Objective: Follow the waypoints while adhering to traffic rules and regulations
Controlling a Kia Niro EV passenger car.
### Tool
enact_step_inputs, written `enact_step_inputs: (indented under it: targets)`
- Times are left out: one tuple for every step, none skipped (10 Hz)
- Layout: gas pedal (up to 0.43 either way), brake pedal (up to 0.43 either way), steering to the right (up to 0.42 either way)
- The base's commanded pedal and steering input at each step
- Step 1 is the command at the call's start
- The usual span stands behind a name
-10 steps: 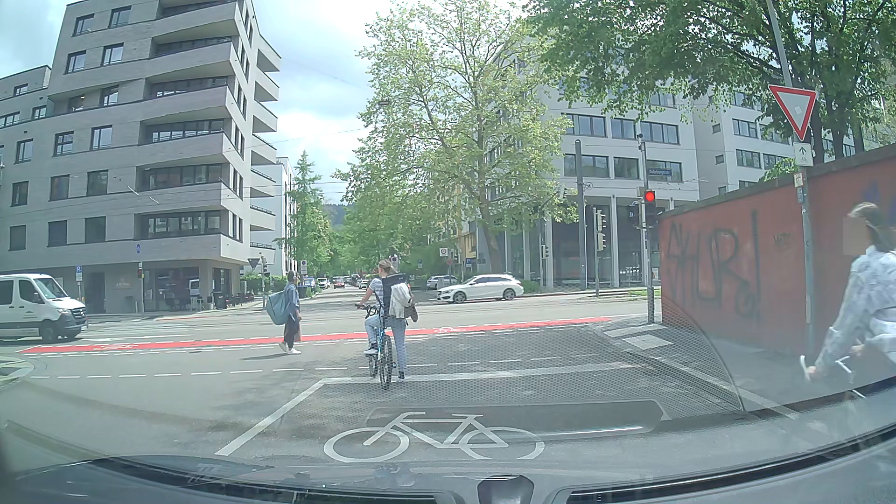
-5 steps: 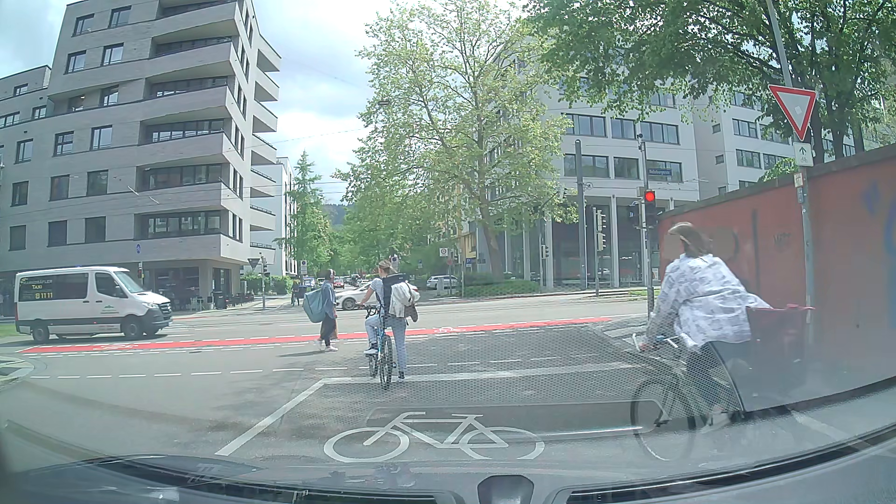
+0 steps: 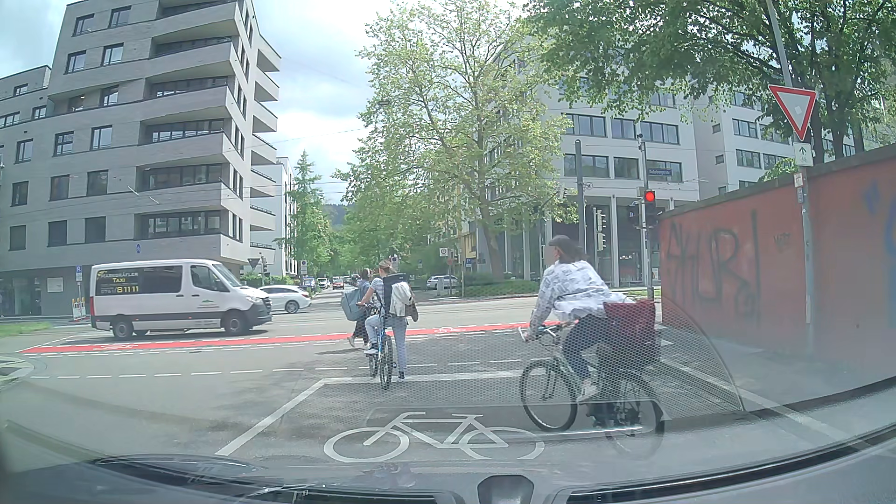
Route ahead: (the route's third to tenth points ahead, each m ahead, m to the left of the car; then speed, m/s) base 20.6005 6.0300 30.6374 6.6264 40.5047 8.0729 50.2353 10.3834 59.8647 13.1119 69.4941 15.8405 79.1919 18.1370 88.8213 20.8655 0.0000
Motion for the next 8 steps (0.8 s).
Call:
enact_step_inputs:
  targets:
    - [0.000, 0.226, -0.008]
    - [0.000, 0.226, -0.008]
    - [0.000, 0.226, -0.008]
    - [0.000, 0.226, -0.008]
    - [0.000, 0.226, -0.008]
    - [0.000, 0.226, -0.008]
    - [0.000, 0.226, -0.008]
    - [0.000, 0.226, -0.008]
